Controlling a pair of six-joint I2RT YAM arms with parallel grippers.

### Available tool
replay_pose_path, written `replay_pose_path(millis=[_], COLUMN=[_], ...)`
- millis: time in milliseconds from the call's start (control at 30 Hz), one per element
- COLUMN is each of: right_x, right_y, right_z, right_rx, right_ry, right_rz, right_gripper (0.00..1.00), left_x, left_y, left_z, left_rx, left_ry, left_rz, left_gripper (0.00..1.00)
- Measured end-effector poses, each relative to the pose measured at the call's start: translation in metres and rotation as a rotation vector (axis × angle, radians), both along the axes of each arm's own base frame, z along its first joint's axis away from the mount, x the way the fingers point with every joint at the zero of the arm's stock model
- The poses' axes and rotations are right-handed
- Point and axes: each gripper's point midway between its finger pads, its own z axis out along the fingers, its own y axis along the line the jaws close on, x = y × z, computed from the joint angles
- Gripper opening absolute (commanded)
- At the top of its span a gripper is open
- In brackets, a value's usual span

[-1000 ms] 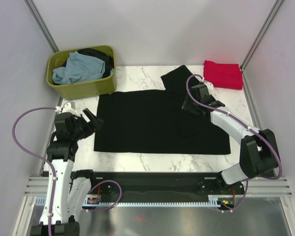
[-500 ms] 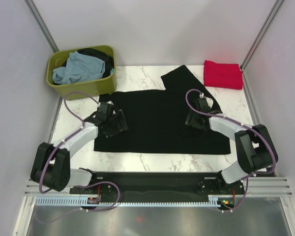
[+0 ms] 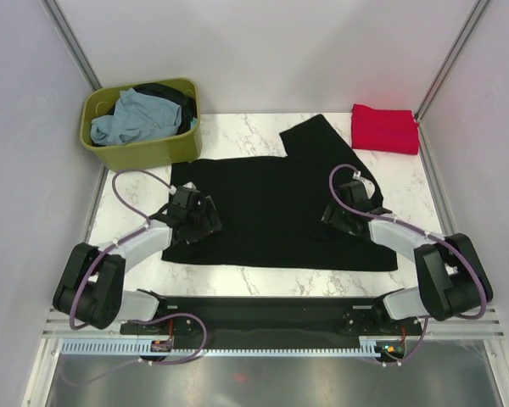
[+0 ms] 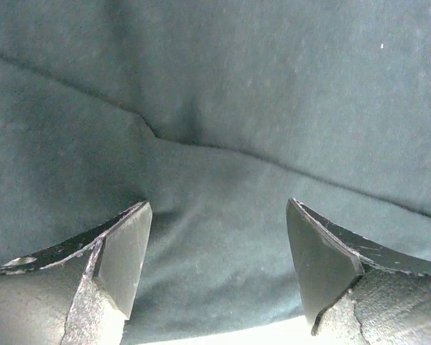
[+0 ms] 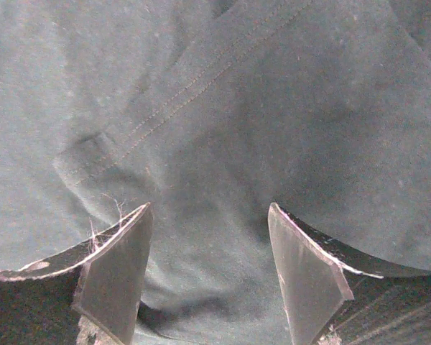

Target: Fold and stack the t-shirts

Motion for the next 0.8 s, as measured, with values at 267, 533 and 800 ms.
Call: replay_pose_path(millis=[267,533,800], right_x=[-0.041,-0.096,-0.040], right_y=[0.010,0.002,-0.010], right_z=[0.002,0.012,0.101], right_rx=[0.110,0.075,-0.067], right_ry=[-0.041,0.083,-0.064], right_rz=[-0.005,-0.002,-0.032], right_gripper=[0.76,0.80,0.89], left_x=[-0.054,-0.101,-0.064], left_y=[0.008,0.009,0.001], left_z=[0.001,0.014,0.130], left_rx=[-0.040,-0.067,-0.063], left_ry=[0.025,0.080,-0.129], left_rz=[0.017,-0.004,-0.071], left_gripper=[0.82,0.86,0.98])
